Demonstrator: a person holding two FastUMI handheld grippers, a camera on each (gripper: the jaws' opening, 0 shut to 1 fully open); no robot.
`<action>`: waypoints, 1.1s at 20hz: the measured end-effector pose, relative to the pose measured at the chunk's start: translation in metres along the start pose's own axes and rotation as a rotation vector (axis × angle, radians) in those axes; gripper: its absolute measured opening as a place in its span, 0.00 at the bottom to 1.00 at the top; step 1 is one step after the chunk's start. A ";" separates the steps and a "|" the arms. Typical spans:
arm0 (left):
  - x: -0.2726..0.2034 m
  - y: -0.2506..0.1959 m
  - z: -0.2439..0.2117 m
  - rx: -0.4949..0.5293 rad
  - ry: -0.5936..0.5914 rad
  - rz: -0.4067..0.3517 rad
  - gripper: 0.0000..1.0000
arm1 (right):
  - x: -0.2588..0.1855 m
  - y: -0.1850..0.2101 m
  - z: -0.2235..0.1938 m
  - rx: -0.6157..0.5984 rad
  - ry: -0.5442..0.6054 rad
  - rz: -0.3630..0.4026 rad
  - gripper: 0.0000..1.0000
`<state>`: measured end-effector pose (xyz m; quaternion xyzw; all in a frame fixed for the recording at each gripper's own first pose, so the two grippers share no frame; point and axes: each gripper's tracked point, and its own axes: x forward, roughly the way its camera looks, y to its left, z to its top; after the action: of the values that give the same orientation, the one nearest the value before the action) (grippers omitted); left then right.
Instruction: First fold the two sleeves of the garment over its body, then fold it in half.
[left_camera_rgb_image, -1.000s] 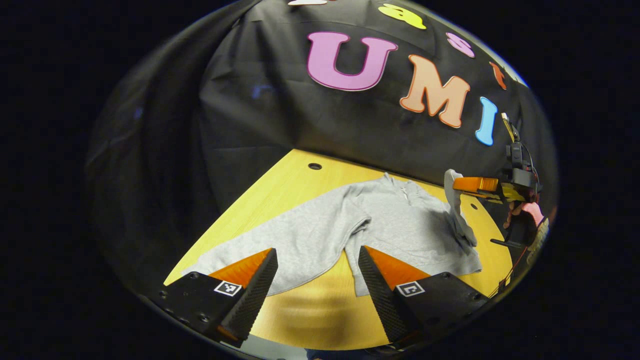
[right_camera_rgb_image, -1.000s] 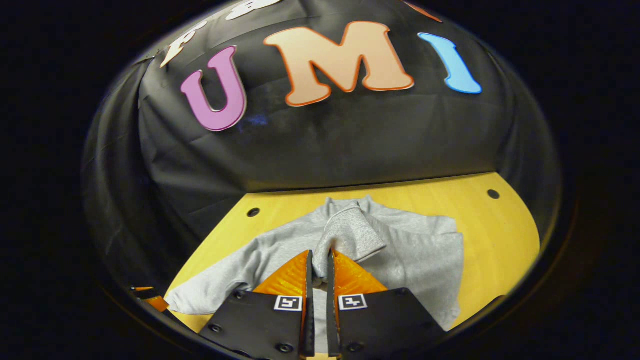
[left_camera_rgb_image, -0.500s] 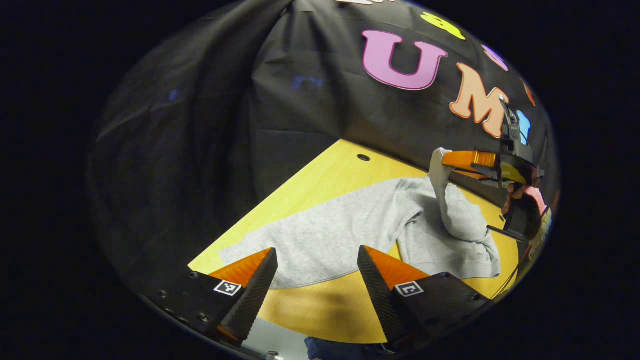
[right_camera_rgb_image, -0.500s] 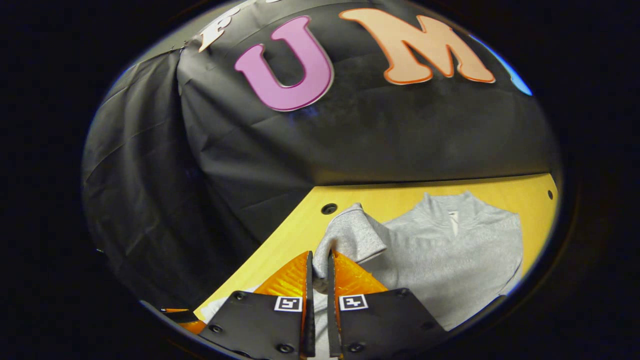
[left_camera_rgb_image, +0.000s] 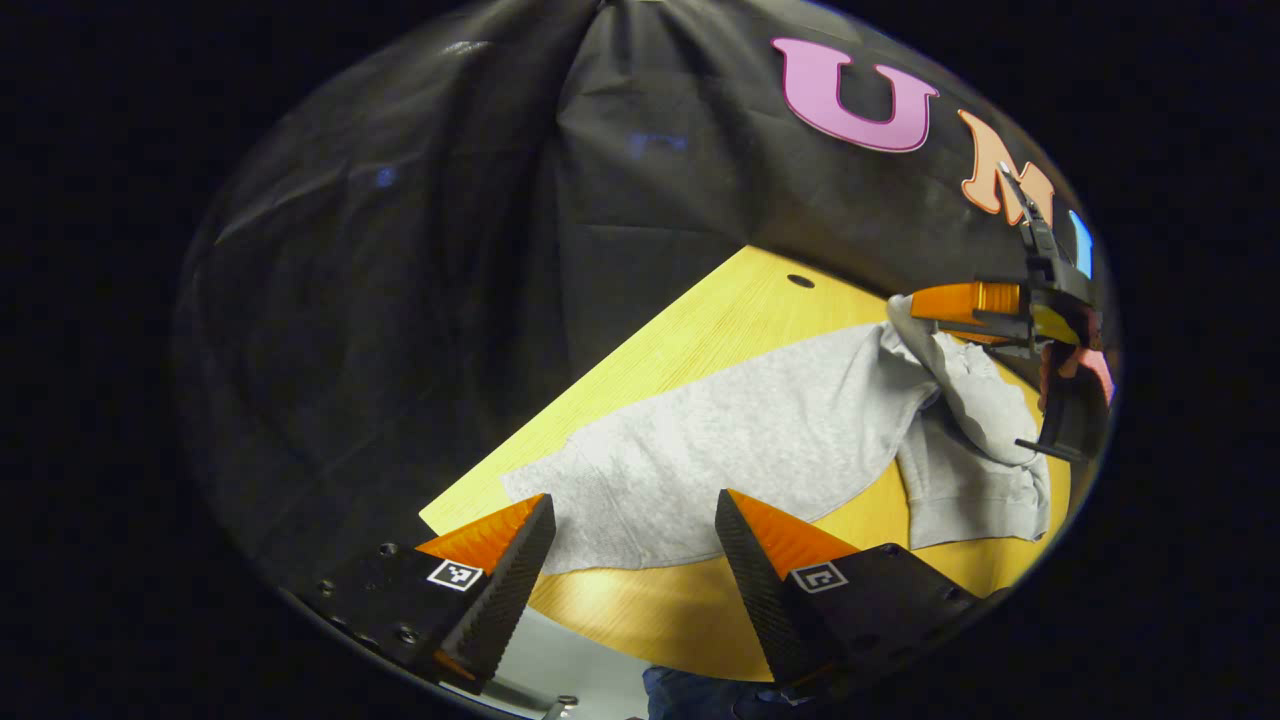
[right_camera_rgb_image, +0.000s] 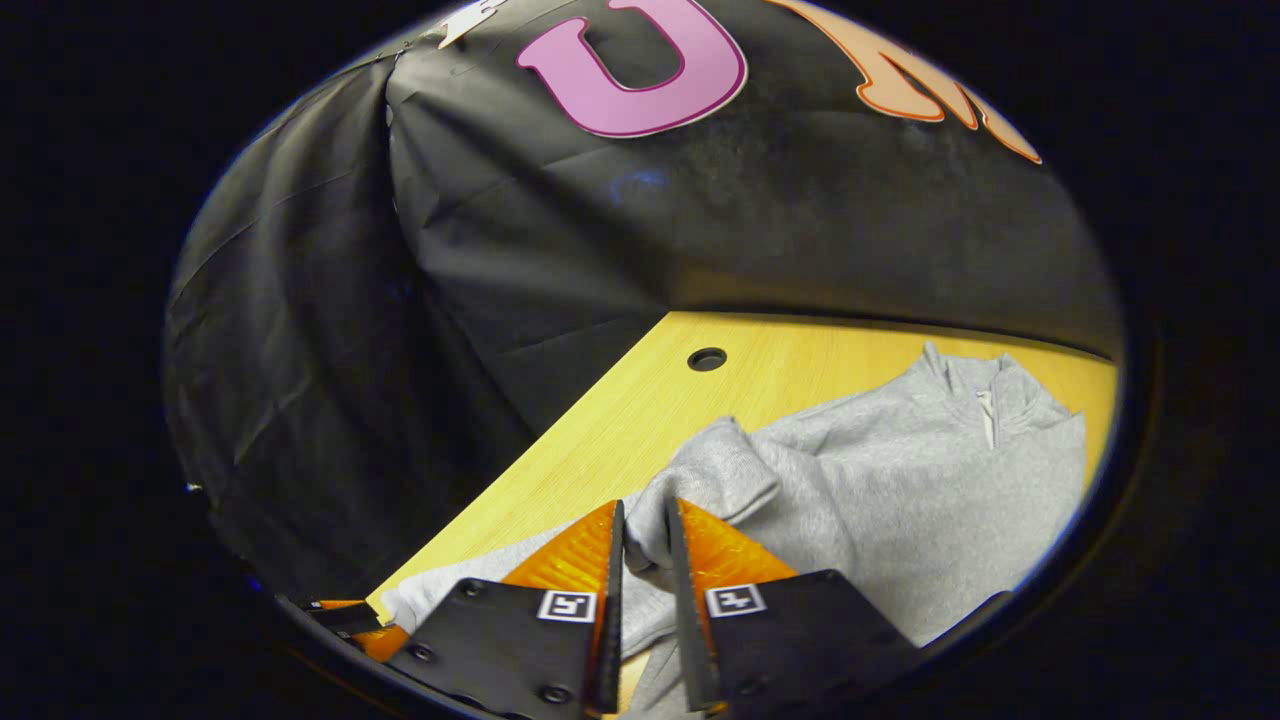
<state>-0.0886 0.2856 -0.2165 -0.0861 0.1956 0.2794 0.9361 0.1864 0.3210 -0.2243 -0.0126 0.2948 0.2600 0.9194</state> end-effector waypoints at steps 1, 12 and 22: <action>0.005 0.002 -0.004 0.000 0.009 0.007 0.95 | -0.001 0.005 -0.001 0.003 0.006 0.016 0.44; 0.009 0.011 -0.024 0.098 0.033 0.022 0.90 | -0.033 -0.011 -0.012 -0.068 -0.010 -0.020 0.95; 0.019 -0.002 -0.020 0.087 0.034 0.002 0.15 | -0.102 -0.076 0.007 -0.051 -0.083 -0.151 0.98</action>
<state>-0.0791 0.2873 -0.2419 -0.0496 0.2235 0.2701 0.9352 0.1562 0.2086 -0.1725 -0.0474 0.2482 0.1977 0.9471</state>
